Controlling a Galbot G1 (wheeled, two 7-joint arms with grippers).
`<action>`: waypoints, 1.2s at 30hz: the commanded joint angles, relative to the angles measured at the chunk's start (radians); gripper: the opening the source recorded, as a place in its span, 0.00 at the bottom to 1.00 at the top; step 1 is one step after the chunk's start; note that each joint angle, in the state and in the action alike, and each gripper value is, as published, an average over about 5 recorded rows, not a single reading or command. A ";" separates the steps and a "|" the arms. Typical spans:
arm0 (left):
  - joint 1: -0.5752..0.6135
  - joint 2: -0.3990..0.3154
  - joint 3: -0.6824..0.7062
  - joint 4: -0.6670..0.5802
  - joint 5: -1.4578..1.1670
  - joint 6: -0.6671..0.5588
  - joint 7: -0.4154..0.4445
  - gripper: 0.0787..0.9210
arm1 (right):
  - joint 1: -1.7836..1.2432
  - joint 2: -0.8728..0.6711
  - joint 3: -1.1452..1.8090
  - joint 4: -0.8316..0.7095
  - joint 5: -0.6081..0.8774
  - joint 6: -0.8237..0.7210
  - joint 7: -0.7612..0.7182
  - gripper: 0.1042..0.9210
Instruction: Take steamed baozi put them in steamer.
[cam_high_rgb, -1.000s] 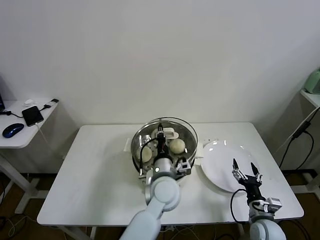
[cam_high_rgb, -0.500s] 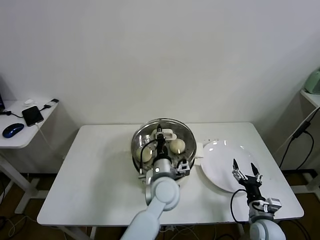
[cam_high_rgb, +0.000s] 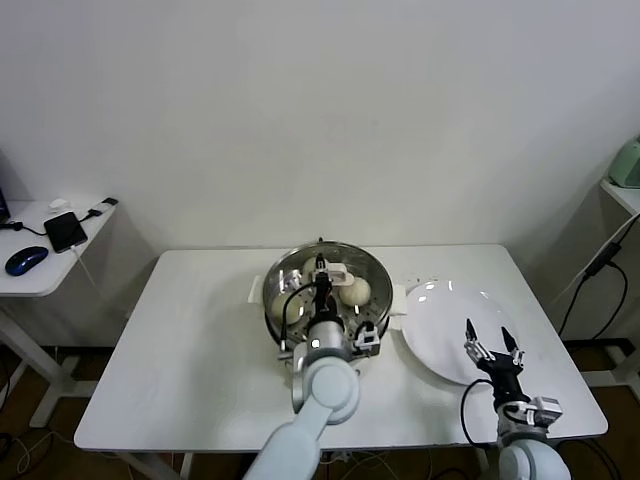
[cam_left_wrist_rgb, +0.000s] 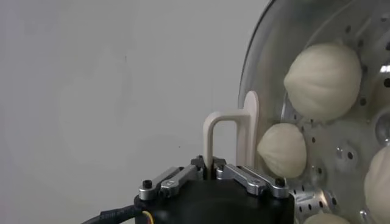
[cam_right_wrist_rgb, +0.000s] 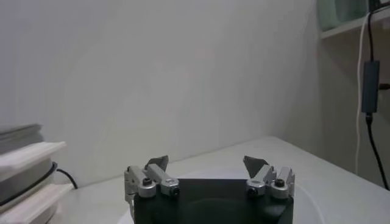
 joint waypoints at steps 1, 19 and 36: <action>0.002 -0.049 -0.006 0.013 -0.003 -0.009 -0.017 0.09 | 0.003 0.000 0.001 -0.002 0.001 0.000 -0.001 0.88; 0.040 -0.049 -0.011 0.006 -0.012 -0.046 -0.053 0.09 | -0.001 0.003 -0.002 -0.005 -0.001 0.004 -0.002 0.88; 0.121 -0.048 -0.001 -0.164 -0.015 -0.081 -0.014 0.50 | -0.007 0.006 0.000 -0.007 -0.005 0.002 -0.001 0.88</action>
